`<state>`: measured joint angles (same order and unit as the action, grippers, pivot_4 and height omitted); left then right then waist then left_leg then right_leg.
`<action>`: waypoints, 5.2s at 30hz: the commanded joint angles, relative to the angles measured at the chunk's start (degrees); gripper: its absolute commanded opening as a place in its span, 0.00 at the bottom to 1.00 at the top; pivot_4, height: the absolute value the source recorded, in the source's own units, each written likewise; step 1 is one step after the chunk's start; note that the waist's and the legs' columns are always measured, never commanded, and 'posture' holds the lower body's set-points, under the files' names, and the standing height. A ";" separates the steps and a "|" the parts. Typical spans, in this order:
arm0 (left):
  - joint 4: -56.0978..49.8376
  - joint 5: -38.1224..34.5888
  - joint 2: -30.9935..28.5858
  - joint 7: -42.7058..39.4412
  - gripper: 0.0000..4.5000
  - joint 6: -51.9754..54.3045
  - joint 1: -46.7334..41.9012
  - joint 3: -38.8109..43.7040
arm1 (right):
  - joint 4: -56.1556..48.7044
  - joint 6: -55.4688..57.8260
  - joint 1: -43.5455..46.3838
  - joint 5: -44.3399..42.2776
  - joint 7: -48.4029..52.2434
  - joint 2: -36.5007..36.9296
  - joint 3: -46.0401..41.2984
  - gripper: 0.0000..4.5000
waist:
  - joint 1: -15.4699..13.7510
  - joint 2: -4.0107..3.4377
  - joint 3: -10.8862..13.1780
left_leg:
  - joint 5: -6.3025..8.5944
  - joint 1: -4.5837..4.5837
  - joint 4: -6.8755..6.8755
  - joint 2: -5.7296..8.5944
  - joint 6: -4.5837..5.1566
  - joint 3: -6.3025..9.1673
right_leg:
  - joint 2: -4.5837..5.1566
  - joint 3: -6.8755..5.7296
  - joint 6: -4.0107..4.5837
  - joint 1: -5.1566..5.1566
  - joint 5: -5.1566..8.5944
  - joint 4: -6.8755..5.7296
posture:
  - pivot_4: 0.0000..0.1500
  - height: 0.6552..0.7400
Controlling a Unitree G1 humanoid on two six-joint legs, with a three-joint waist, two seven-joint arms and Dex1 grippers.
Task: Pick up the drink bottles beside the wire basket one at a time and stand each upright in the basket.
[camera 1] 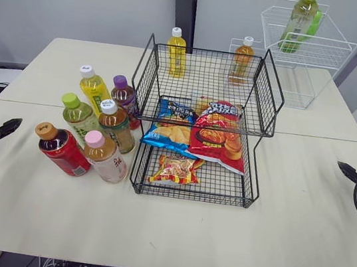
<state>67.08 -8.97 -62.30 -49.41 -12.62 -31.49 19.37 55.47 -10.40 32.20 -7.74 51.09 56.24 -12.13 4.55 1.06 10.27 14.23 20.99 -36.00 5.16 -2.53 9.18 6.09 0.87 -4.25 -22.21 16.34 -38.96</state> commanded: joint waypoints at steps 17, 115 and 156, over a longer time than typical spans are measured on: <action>0.02 -0.12 0.57 5.97 1.00 -0.43 -0.51 0.99 | -0.29 -0.33 -0.38 -0.31 -1.07 2.62 -1.83 1.00 | -0.03 0.00 0.00 | 0.00 0.00 0.00 0.00 0.00 0.00 | 0.00 0.01 0.00 0.00 0.00 0.00 | 1.00 1.00; -87.24 -30.09 21.99 14.01 0.31 39.12 37.01 17.35 | -83.08 36.92 0.06 -37.24 8.88 -18.90 11.29 1.00 | -2.98 0.63 -0.29 | 0.03 0.85 -0.22 -1.87 -0.36 -0.48 | -1.27 0.08 0.95 -0.99 -0.78 0.42 | 1.00 1.00; -46.20 -36.67 4.64 -10.23 0.31 54.76 -46.18 -11.96 | -94.06 38.45 -7.55 -30.00 -17.38 -23.55 5.49 1.00 | -2.78 0.82 0.19 | -0.05 1.02 -0.12 -1.81 -0.55 -0.16 | -1.84 -0.03 1.01 -1.09 -0.82 0.41 | 1.00 1.00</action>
<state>20.02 -47.26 -57.73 -57.90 45.34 -73.68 6.65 -35.52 28.23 24.56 -38.18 35.99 32.73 -4.45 1.77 1.88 10.45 14.18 22.03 -36.13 3.35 -3.08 9.01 4.25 0.85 -3.24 -23.33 15.53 -38.56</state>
